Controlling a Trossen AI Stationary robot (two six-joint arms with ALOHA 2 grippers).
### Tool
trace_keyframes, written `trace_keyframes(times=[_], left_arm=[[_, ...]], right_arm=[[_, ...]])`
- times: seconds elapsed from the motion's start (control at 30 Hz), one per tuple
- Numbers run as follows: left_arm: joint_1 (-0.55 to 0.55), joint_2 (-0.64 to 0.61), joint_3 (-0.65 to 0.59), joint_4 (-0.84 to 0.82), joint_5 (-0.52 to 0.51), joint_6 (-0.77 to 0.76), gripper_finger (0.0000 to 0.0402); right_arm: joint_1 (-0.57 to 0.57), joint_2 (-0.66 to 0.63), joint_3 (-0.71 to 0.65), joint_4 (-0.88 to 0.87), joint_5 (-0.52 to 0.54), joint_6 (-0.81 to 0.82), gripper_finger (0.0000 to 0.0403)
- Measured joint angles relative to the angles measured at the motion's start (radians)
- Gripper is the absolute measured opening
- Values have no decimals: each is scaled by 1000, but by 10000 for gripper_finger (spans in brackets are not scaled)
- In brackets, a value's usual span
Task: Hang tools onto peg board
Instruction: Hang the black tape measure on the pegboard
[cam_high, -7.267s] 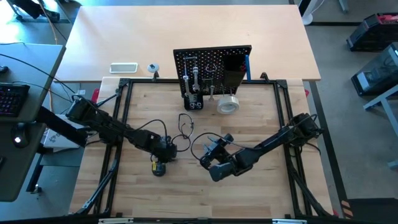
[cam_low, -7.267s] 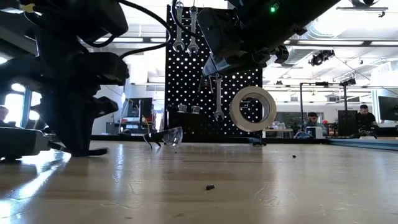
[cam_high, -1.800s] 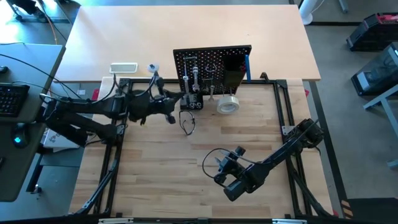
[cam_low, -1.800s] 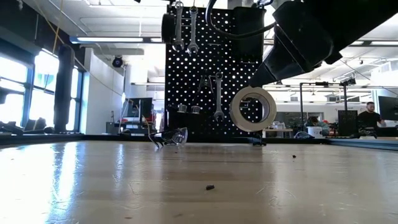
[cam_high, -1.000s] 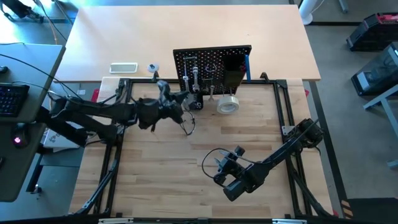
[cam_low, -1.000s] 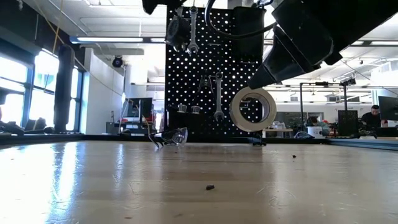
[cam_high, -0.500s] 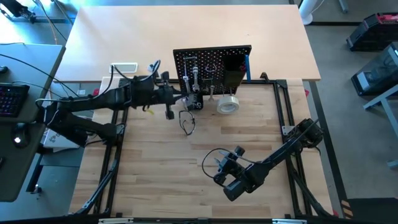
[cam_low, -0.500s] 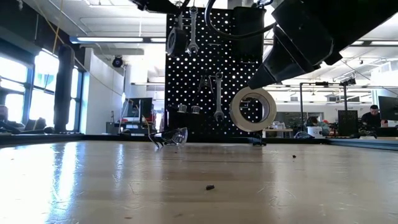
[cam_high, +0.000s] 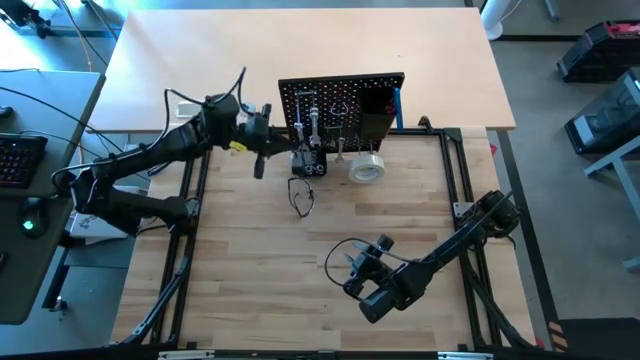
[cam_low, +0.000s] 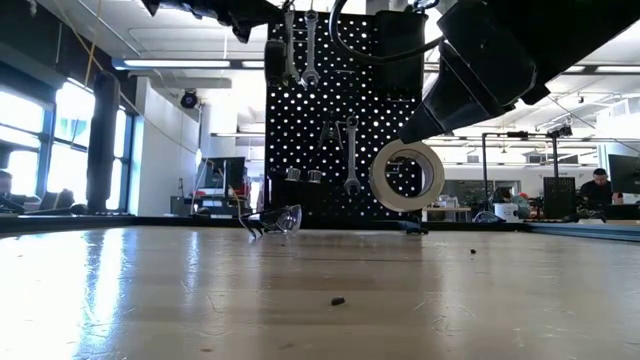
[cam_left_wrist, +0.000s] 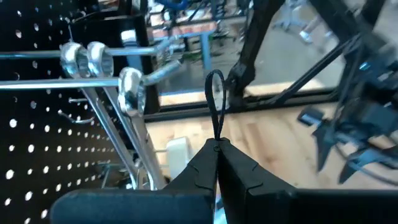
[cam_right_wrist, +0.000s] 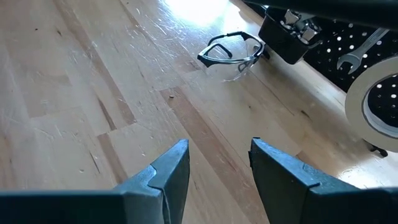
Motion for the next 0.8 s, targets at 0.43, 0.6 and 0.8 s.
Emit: trace_keyframes(times=[0.43, 0.6, 0.8], left_arm=[[64, 24, 0, 37, 121, -119, 0], [68, 52, 0, 59, 137, -134, 0], [68, 56, 0, 69, 183, -119, 0]], right_arm=[[0, 0, 0, 0, 11, 5, 163], [0, 0, 0, 3, 17, 6, 163], [0, 0, 0, 2, 16, 6, 163]])
